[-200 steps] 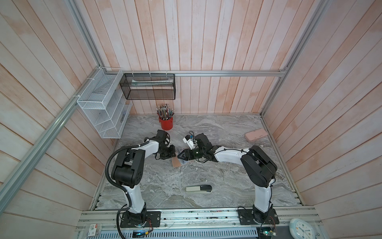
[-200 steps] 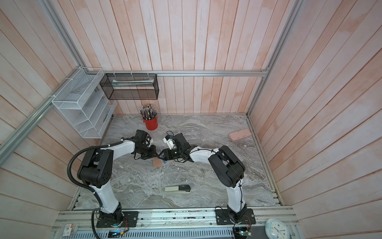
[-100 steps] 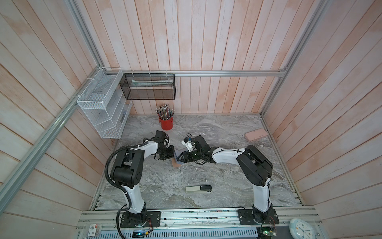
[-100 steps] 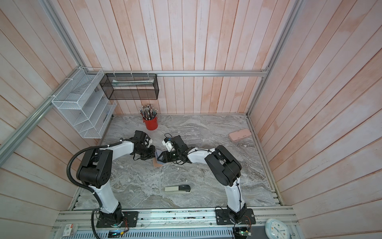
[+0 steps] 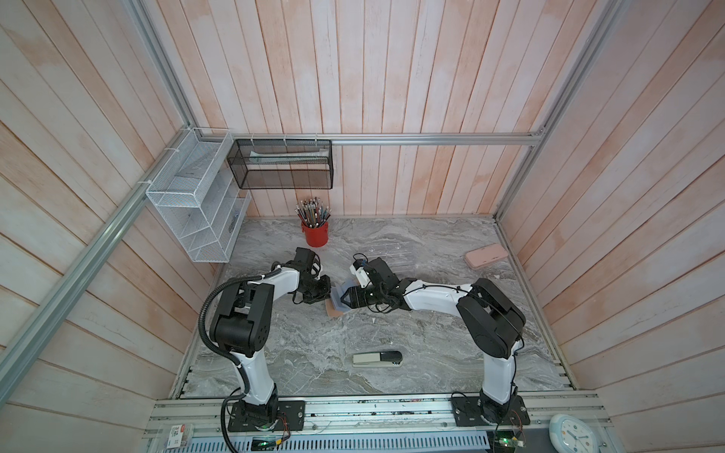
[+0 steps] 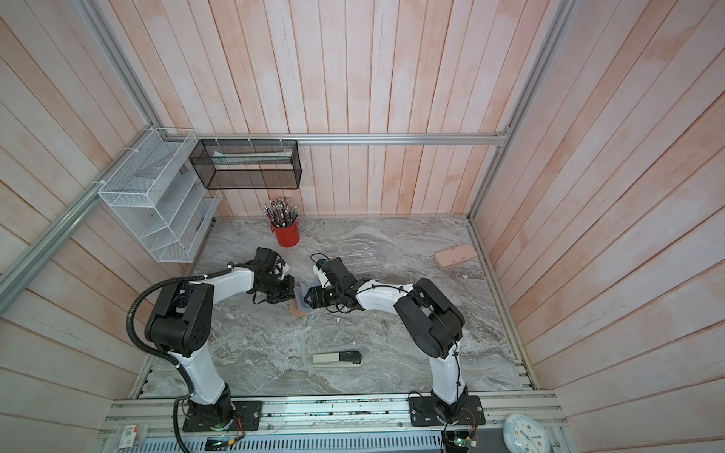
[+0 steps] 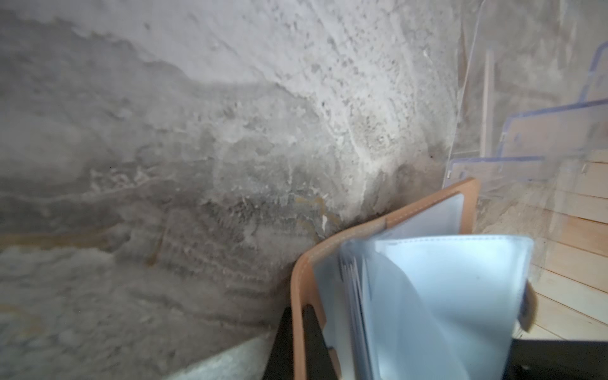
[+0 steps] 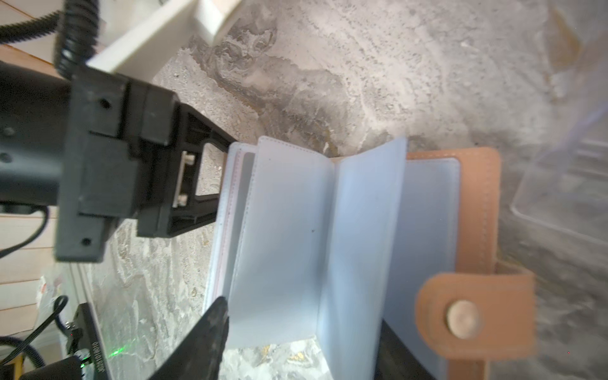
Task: Take the credit cards out of the card holder
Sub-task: Flip over the card slot on the card holder.
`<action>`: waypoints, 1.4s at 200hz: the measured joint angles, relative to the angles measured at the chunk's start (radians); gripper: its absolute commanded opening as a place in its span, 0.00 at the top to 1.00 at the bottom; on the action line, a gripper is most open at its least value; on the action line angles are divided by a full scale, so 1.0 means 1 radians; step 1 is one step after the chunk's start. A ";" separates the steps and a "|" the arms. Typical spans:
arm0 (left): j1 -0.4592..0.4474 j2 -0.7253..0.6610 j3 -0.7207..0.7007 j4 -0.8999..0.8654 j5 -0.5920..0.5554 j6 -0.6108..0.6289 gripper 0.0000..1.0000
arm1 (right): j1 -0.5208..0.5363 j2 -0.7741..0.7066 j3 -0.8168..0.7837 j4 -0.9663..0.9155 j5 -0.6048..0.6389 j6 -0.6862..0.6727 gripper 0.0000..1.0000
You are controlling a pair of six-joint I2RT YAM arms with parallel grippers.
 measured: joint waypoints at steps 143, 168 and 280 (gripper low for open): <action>0.000 0.000 0.000 0.000 0.000 0.001 1.00 | 0.058 -0.026 0.068 -0.113 0.211 -0.049 0.21; 0.000 0.000 0.000 0.000 0.000 0.001 1.00 | 0.061 -0.033 0.068 -0.123 0.237 -0.050 0.21; 0.000 0.000 0.000 0.000 0.000 0.001 1.00 | 0.100 -0.030 0.101 -0.154 0.267 -0.066 0.21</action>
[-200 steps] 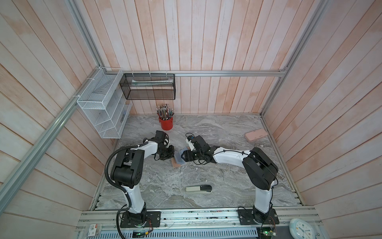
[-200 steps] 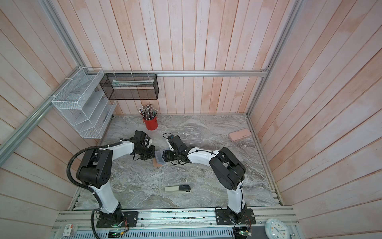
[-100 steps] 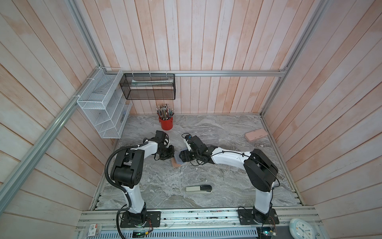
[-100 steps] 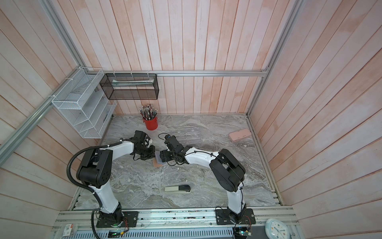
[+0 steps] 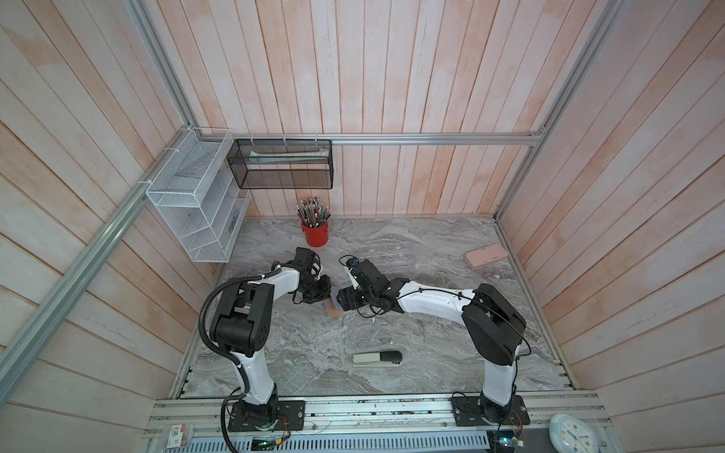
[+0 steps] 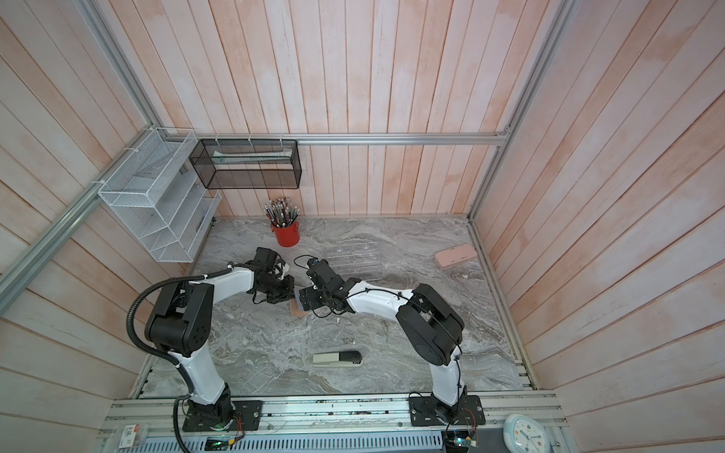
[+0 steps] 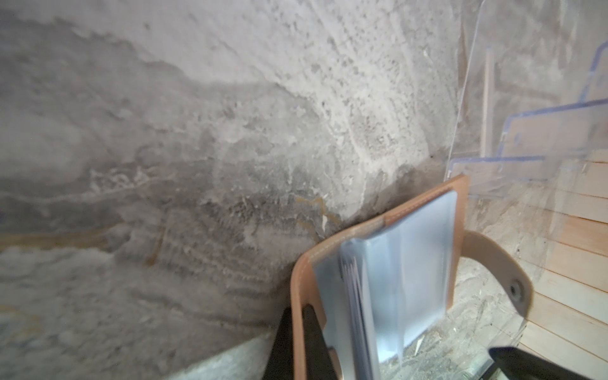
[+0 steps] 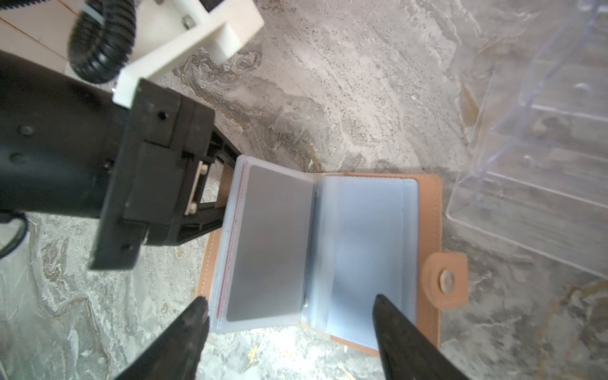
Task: Take the credit cards out of the card holder
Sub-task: Flip over the card slot on the card holder.
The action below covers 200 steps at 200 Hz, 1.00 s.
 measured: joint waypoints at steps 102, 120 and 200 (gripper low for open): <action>0.000 -0.002 -0.001 0.000 0.000 0.000 1.00 | 0.019 0.075 0.060 -0.024 0.000 -0.013 0.31; 0.000 -0.002 -0.001 0.000 0.000 0.000 1.00 | 0.020 0.077 0.061 -0.026 0.000 -0.012 0.33; 0.000 -0.002 -0.001 0.000 0.000 0.000 1.00 | 0.027 0.105 0.110 -0.081 0.047 -0.012 0.39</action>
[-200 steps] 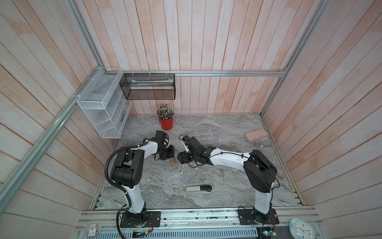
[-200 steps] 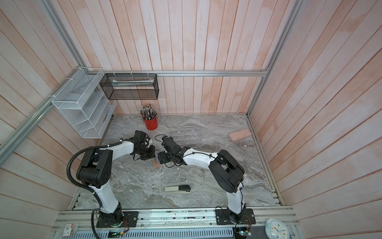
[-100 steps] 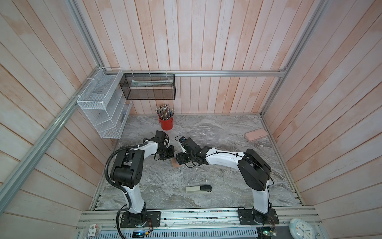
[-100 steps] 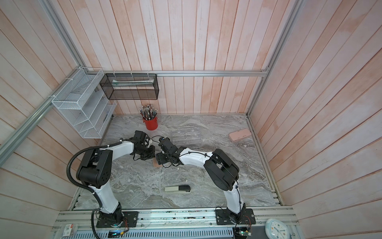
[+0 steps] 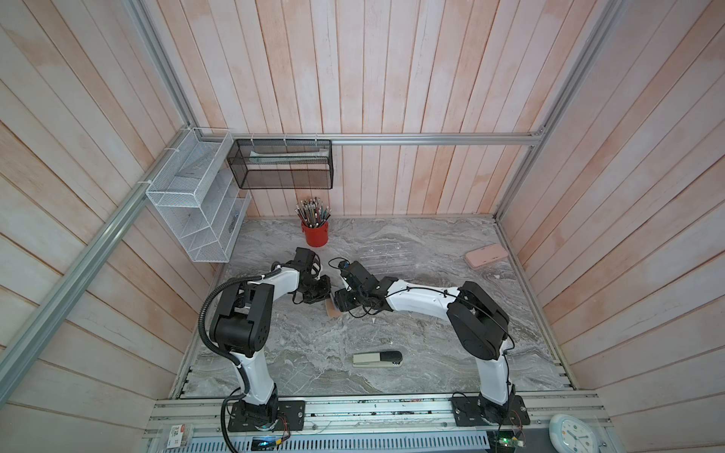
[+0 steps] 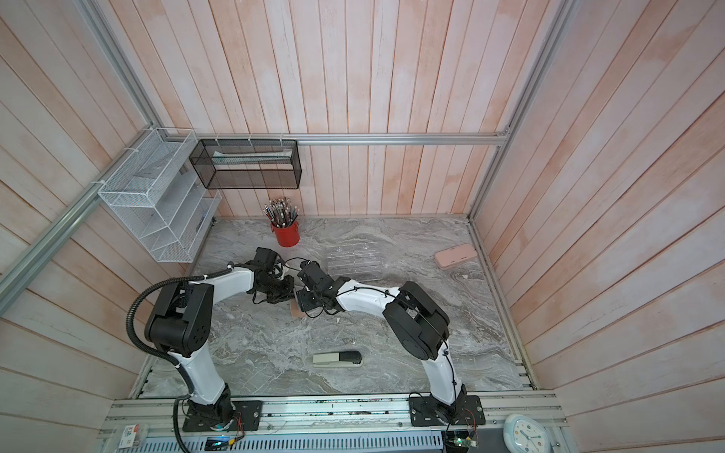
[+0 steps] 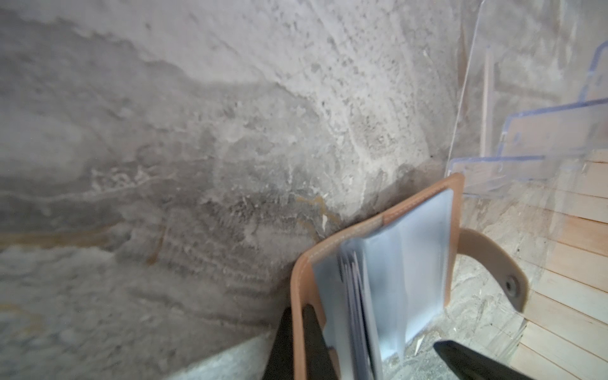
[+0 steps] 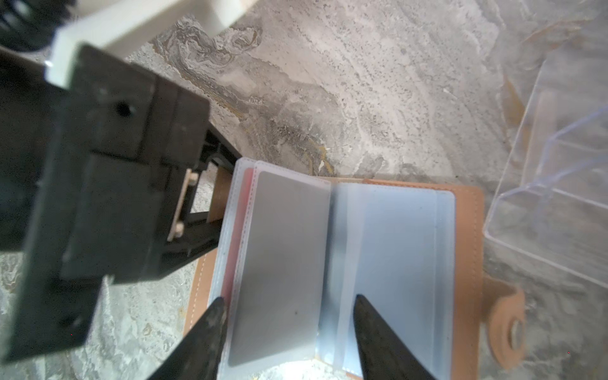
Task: Take the credit cards out of the card holder
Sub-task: Flip over the card slot on the card holder.
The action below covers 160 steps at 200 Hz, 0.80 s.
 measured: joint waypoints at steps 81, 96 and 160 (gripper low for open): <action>0.000 0.000 0.000 0.000 0.000 0.000 1.00 | 0.005 -0.001 -0.002 -0.047 0.108 0.000 0.39; 0.000 0.000 0.000 0.000 0.000 0.000 1.00 | 0.004 -0.004 -0.014 -0.048 0.119 0.000 0.39; 0.000 0.000 0.000 0.000 0.000 0.000 1.00 | -0.017 -0.018 -0.052 -0.048 0.133 0.000 0.39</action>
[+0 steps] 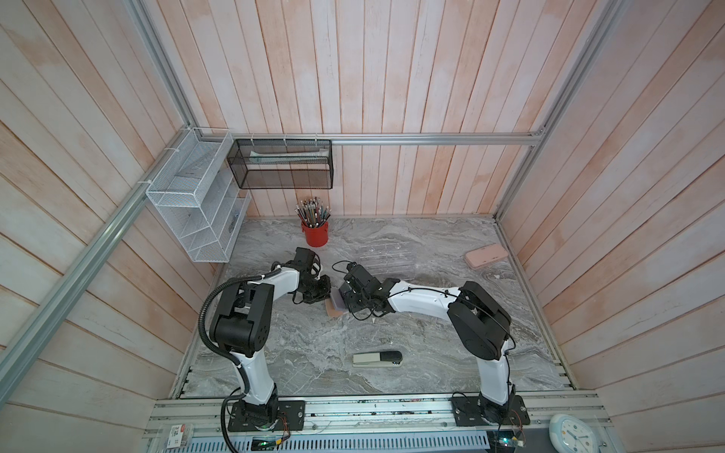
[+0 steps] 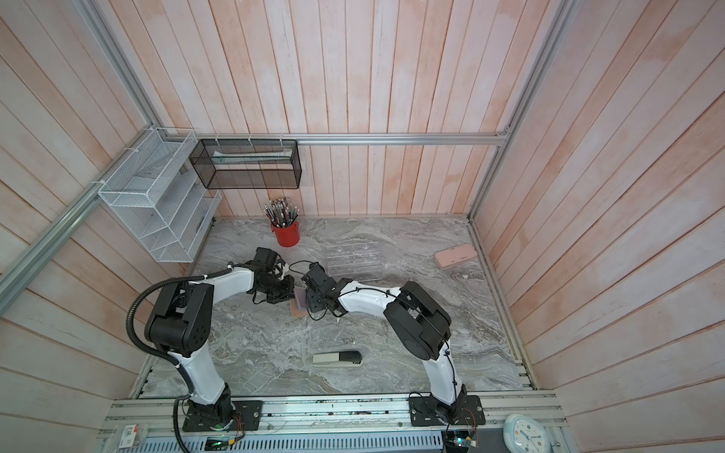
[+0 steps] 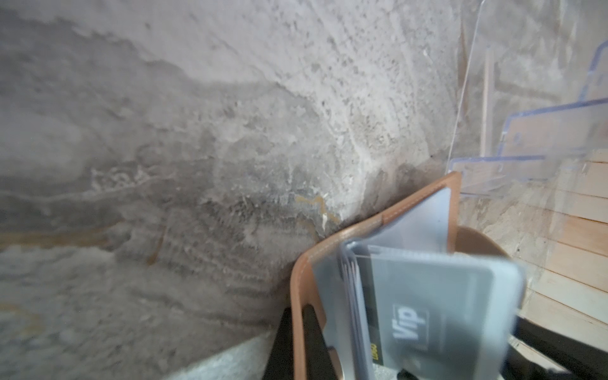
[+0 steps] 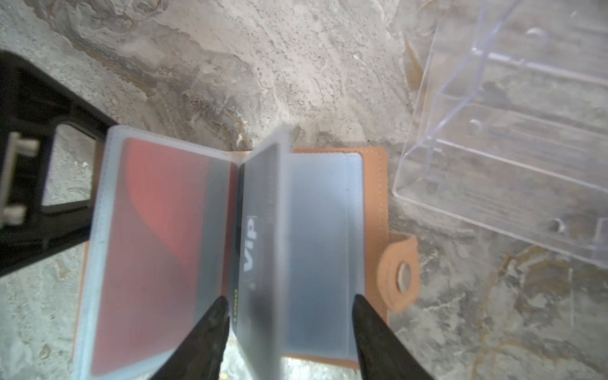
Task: Take the credit cards out of the card holder
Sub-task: Flip over the card slot on the card holder.
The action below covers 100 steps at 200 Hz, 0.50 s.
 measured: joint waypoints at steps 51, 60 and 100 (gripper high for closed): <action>0.000 0.000 -0.002 0.003 0.000 0.000 1.00 | -0.023 -0.042 -0.013 0.008 -0.015 0.000 0.40; 0.000 -0.001 -0.002 0.003 0.000 0.000 1.00 | -0.024 -0.045 -0.013 0.008 -0.019 0.000 0.40; 0.001 -0.017 -0.014 0.003 0.000 0.000 1.00 | -0.024 -0.045 -0.011 0.006 -0.027 0.000 0.43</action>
